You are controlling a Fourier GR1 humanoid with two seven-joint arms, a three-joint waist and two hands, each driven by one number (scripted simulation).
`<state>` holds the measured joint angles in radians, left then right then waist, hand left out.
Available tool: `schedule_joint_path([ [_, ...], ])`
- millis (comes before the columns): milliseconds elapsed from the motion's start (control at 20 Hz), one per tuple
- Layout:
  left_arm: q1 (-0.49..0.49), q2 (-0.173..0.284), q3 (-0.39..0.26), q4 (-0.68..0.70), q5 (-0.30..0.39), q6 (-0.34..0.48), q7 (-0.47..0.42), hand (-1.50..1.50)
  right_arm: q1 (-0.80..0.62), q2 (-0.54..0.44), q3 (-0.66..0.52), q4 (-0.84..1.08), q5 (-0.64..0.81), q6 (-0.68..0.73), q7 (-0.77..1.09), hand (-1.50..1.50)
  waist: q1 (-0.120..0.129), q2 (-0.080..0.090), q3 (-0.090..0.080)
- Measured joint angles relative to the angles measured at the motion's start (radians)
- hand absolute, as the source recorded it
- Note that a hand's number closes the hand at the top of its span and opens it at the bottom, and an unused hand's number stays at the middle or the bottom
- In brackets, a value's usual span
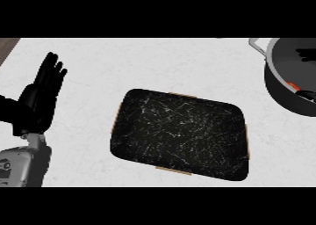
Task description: Pick the tomato from the tray and place it in the pot
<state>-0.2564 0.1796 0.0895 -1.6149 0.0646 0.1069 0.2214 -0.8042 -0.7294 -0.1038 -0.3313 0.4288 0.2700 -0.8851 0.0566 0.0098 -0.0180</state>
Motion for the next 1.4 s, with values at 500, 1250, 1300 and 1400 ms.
schedule_joint_path([
  [500, -0.001, -0.002, 0.007, 0.000, 0.001, 0.004, -0.004, 0.00, -0.054, -0.041, -0.144, 0.114, -0.180, 0.198, 0.083, -1.50, 0.004, 0.017, 0.022],
  [1250, -0.006, -0.002, 0.011, -0.003, 0.008, -0.001, -0.005, 0.00, -0.033, -0.198, -0.200, 0.109, -0.274, 0.360, 0.212, -1.50, 0.010, 0.030, 0.031],
  [1300, -0.004, -0.002, 0.010, -0.005, 0.008, -0.002, -0.006, 0.00, -0.030, -0.205, -0.201, 0.105, -0.277, 0.364, 0.217, -1.50, 0.011, 0.030, 0.032],
  [1400, -0.008, -0.003, 0.009, -0.008, 0.008, 0.000, 0.001, 0.00, -0.028, -0.218, -0.205, 0.097, -0.287, 0.373, 0.227, -1.50, 0.011, 0.030, 0.033],
])
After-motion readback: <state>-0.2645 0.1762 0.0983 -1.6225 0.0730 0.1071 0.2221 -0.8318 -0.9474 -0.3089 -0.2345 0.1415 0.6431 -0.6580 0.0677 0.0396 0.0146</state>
